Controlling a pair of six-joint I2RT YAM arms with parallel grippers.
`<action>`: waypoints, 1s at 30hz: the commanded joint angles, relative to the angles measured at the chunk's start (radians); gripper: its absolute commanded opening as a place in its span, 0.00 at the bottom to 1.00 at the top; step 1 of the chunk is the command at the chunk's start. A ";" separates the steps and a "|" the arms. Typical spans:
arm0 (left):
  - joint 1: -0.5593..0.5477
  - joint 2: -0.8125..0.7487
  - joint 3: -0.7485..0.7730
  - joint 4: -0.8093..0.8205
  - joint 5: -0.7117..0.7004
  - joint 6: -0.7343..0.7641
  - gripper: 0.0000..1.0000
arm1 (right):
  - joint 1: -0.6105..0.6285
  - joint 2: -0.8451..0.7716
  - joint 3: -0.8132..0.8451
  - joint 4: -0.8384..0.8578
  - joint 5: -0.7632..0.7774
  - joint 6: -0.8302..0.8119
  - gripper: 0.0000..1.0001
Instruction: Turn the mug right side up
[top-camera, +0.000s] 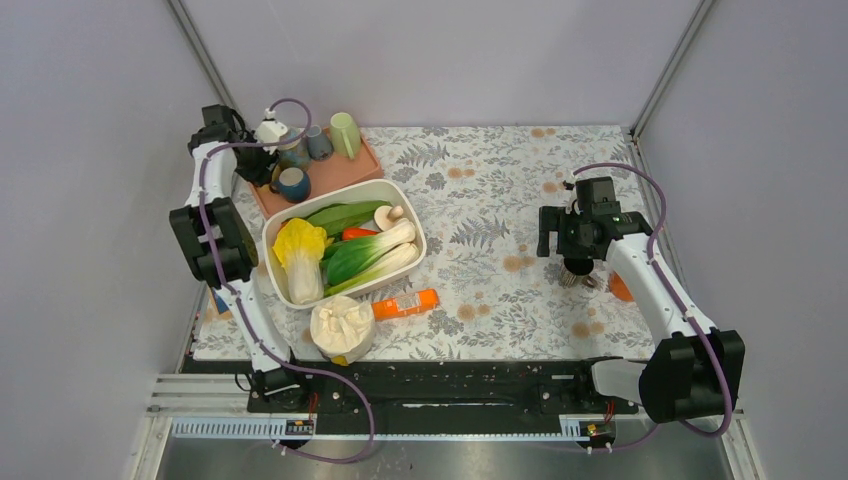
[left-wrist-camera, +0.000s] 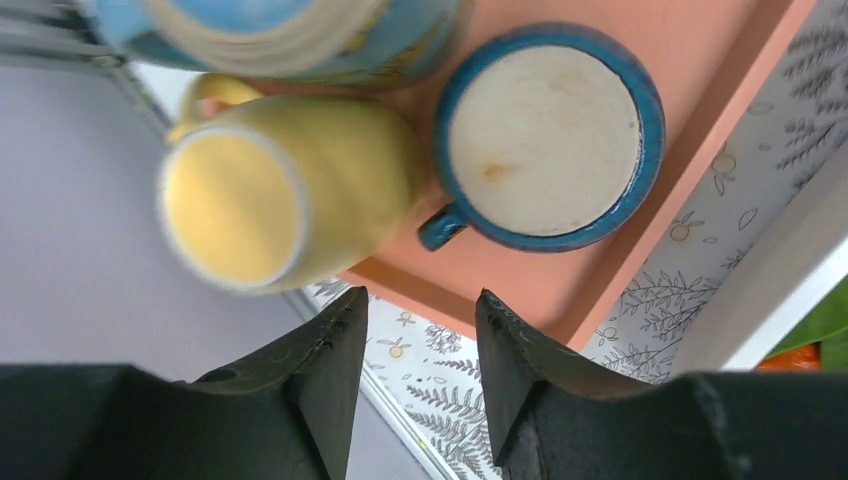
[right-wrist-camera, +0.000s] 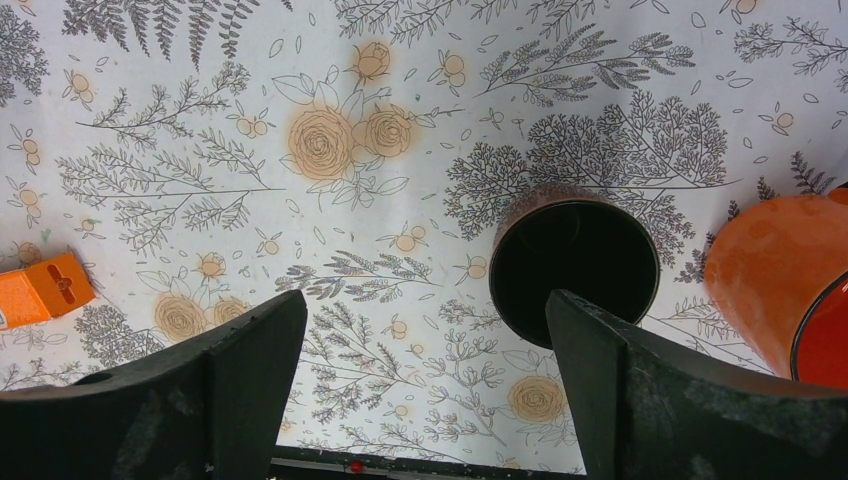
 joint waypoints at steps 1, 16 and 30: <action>-0.009 0.074 0.061 -0.079 0.015 0.168 0.46 | 0.012 0.001 0.010 -0.011 0.029 -0.013 0.99; -0.033 0.146 0.086 -0.038 -0.013 0.222 0.50 | 0.024 -0.023 0.011 -0.047 0.037 -0.012 0.99; -0.056 -0.051 -0.174 -0.066 0.107 0.286 0.47 | 0.029 -0.022 0.015 -0.055 0.064 -0.016 1.00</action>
